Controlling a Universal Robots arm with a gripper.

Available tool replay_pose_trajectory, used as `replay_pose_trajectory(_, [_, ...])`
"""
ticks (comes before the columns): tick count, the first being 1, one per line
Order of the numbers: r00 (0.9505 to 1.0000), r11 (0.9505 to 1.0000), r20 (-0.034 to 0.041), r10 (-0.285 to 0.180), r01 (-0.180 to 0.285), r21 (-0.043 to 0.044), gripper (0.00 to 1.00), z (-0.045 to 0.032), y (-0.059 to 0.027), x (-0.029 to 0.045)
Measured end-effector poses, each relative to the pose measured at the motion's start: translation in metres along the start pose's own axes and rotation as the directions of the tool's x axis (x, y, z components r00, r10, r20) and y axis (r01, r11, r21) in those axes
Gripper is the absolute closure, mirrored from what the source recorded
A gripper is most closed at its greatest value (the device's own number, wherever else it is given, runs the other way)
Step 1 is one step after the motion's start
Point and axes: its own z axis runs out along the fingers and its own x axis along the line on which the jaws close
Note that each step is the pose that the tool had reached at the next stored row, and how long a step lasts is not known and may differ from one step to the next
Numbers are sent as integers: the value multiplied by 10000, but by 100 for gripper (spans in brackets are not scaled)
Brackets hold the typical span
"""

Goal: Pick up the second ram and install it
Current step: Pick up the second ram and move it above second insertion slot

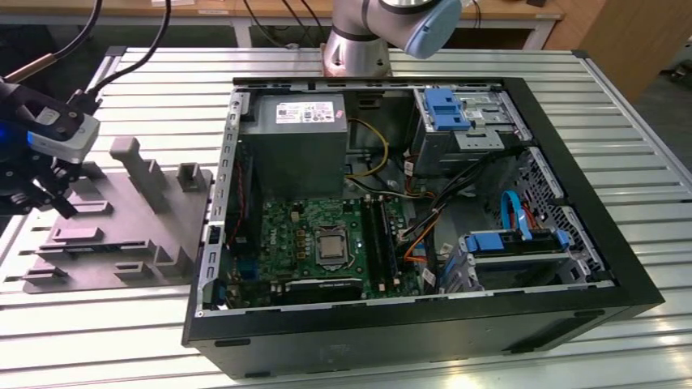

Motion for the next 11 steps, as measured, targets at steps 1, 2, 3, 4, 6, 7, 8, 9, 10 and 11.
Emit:
replay_pose_trajectory(1, [9998, 9998, -7, -174, 174, -1, 90, 1, 0, 0])
replay_pose_trajectory(2, [9994, 9994, -13, -340, 340, -1, 90, 2, 0, 0])
replay_pose_trajectory(3, [9987, 9987, -19, -500, 500, -2, 90, 4, 0, 0])
replay_pose_trajectory(4, [9978, 9978, -24, -660, 660, -2, 90, 5, 0, 0])
replay_pose_trajectory(6, [9952, 9952, -37, -980, 980, -4, 90, 8, 0, 0])
replay_pose_trajectory(7, [9936, 9936, -42, -1131, 1131, -4, 90, 9, -1, 0])
replay_pose_trajectory(8, [9918, 9918, -48, -1281, 1281, -5, 90, 10, -1, 0])
replay_pose_trajectory(9, [9898, 9898, -54, -1424, 1424, -6, 90, 12, -1, 0])
replay_pose_trajectory(10, [9875, 9875, -60, -1577, 1577, -7, 90, 13, -1, 0])
replay_pose_trajectory(11, [9850, 9850, -66, -1724, 1724, -8, 90, 14, -1, 0])
